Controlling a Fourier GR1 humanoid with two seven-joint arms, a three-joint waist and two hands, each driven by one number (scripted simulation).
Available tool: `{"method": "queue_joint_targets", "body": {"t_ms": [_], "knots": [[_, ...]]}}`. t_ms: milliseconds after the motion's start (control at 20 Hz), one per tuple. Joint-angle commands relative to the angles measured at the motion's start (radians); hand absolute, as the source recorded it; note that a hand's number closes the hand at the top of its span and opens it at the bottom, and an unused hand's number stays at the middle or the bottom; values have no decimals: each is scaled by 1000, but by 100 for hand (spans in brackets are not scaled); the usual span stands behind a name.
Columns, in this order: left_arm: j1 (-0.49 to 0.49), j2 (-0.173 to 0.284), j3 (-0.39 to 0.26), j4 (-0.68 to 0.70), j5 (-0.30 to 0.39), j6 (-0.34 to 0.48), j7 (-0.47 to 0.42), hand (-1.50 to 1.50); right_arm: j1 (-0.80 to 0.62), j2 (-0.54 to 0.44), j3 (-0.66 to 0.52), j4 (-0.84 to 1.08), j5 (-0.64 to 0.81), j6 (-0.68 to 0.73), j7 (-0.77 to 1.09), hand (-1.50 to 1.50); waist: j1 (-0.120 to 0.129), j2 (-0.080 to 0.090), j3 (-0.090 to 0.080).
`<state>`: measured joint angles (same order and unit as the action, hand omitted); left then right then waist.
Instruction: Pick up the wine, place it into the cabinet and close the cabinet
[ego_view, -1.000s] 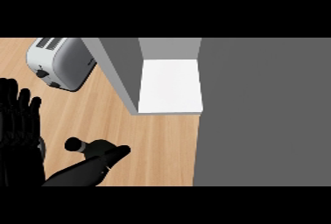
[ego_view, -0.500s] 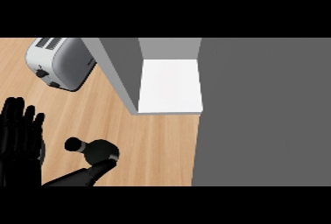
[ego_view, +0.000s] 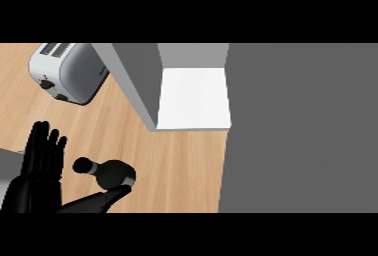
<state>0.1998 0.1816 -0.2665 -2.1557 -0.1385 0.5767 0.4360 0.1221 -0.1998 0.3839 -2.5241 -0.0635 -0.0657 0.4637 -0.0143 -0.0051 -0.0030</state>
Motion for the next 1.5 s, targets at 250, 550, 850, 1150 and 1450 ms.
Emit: {"method": "queue_joint_targets", "body": {"t_ms": [250, 550, 850, 1150, 1450], "knots": [[-31, -2, 150, 241, 183, -100, -213, -150, 57, -52, -44, -267, -67, -7, 96, -150, -7, 3, 2], [-5, -57, 139, 389, 201, -130, -351, -150, 43, -28, 21, -264, -16, -35, 114, -150, -3, 2, 1], [36, -49, 207, 514, 290, -235, -479, -150, 56, -56, 9, -263, -14, -22, 112, -150, 2, 1, 2], [28, -106, 174, 607, 273, -259, -587, -150, 91, -59, -9, -245, -40, -6, 59, -150, 1, 1, 3], [20, -91, 231, 729, 327, -338, -666, -150, 140, -69, 35, -281, -27, -7, 53, -150, -2, -1, 3]]}}
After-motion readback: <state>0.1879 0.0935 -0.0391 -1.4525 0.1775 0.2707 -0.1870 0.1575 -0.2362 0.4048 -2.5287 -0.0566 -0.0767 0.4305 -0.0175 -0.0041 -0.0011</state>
